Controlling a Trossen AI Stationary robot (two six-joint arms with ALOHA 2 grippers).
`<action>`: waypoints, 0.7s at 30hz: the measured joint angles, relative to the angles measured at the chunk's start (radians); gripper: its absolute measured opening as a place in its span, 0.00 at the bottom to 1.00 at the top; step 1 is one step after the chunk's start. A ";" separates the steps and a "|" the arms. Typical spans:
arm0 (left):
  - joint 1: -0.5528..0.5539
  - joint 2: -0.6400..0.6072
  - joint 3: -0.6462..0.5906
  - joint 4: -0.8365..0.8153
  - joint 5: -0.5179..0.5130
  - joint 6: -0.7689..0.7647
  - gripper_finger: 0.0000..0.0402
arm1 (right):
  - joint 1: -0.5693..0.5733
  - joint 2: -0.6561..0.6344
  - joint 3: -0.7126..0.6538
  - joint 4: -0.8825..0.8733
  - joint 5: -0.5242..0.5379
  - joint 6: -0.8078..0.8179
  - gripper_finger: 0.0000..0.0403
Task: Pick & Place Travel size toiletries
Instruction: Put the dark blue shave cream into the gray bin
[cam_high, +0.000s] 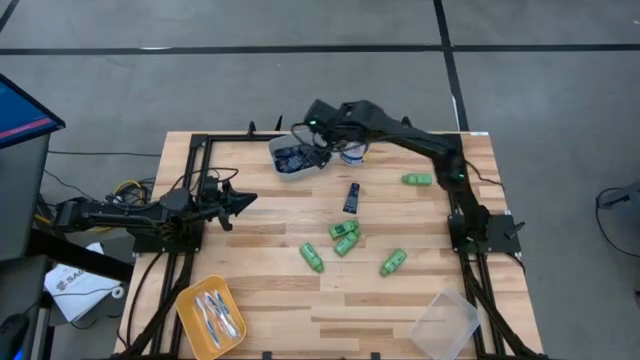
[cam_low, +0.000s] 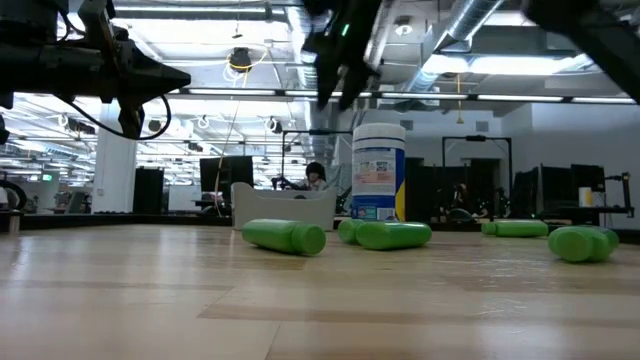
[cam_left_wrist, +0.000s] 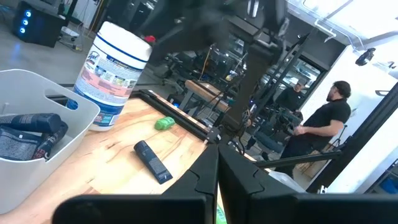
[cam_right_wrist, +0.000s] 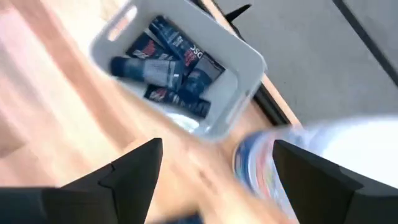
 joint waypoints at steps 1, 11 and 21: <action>0.000 0.000 0.000 0.000 0.000 0.000 0.00 | 0.008 -0.028 0.001 -0.027 0.003 0.027 0.73; 0.000 0.000 0.000 0.000 0.000 0.000 0.00 | 0.084 -0.183 -0.103 -0.264 0.100 0.258 0.71; 0.000 0.000 0.000 0.000 0.000 0.000 0.00 | 0.109 -0.428 -0.772 0.057 0.012 0.491 0.71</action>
